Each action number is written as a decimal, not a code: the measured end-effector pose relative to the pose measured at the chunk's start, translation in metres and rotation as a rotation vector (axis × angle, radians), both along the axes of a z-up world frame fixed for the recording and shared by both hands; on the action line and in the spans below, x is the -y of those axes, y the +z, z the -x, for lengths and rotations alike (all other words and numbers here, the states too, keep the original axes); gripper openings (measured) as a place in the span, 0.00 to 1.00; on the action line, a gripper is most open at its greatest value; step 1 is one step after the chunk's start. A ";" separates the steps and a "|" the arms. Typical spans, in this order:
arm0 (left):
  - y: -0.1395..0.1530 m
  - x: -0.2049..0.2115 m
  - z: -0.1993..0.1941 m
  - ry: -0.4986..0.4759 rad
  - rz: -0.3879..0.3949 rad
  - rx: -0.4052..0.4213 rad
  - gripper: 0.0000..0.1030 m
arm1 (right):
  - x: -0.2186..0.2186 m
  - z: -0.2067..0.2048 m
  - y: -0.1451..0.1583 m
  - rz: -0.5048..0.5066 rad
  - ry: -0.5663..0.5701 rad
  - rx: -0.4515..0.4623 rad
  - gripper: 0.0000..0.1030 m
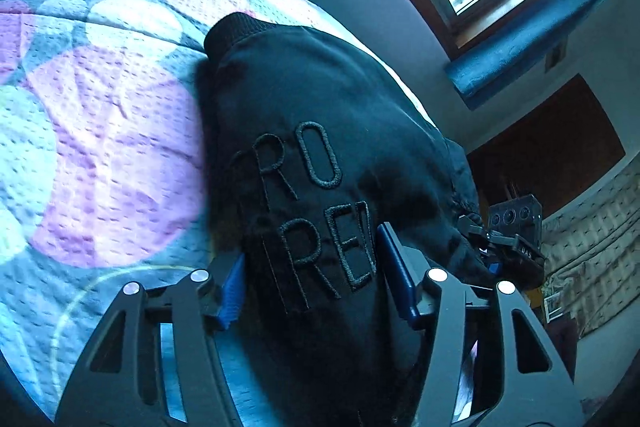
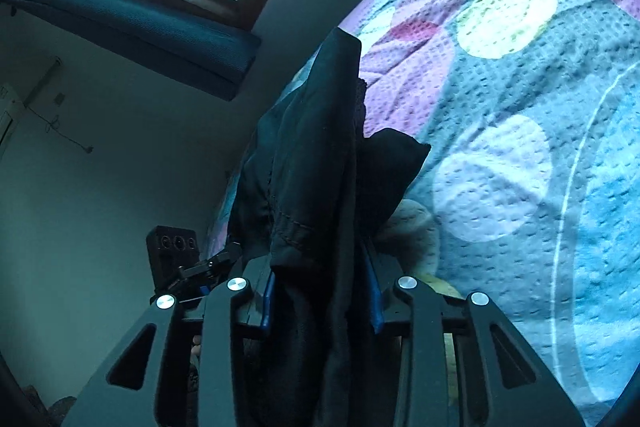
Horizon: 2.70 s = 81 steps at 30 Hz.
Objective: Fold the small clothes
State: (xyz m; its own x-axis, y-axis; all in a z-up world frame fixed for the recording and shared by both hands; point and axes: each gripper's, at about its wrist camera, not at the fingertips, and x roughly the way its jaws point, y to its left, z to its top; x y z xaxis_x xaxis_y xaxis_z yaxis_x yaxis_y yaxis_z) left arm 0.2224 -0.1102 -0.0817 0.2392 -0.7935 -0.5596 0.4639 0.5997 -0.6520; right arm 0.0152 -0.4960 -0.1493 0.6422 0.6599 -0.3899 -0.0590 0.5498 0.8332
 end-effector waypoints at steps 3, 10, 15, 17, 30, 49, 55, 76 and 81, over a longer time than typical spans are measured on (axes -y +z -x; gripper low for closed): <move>0.010 -0.019 -0.003 0.024 -0.024 0.034 0.54 | -0.019 -0.011 0.006 -0.004 0.024 0.019 0.32; 0.010 -0.074 -0.029 0.079 -0.069 0.042 0.54 | -0.066 -0.058 -0.014 -0.042 0.097 -0.005 0.30; -0.006 -0.086 -0.031 0.062 -0.067 0.017 0.62 | -0.068 -0.065 -0.033 -0.048 0.081 -0.087 0.42; -0.002 -0.094 -0.018 0.086 -0.066 0.030 0.67 | -0.060 -0.052 -0.030 -0.053 0.069 -0.100 0.48; -0.016 -0.108 0.049 0.087 -0.043 -0.042 0.68 | -0.073 0.024 -0.029 -0.030 0.135 -0.119 0.34; -0.015 -0.124 0.062 0.131 -0.057 0.018 0.62 | -0.075 0.031 -0.052 -0.151 0.143 -0.075 0.26; 0.002 -0.120 0.085 0.185 -0.197 0.149 0.72 | -0.082 0.037 -0.044 -0.120 0.100 -0.040 0.39; 0.025 -0.120 0.173 0.391 -0.520 0.307 0.95 | -0.155 0.121 0.030 0.611 -0.135 -0.009 0.75; 0.032 -0.118 0.186 0.404 -0.536 0.336 0.95 | -0.160 0.120 0.033 0.671 -0.141 0.002 0.77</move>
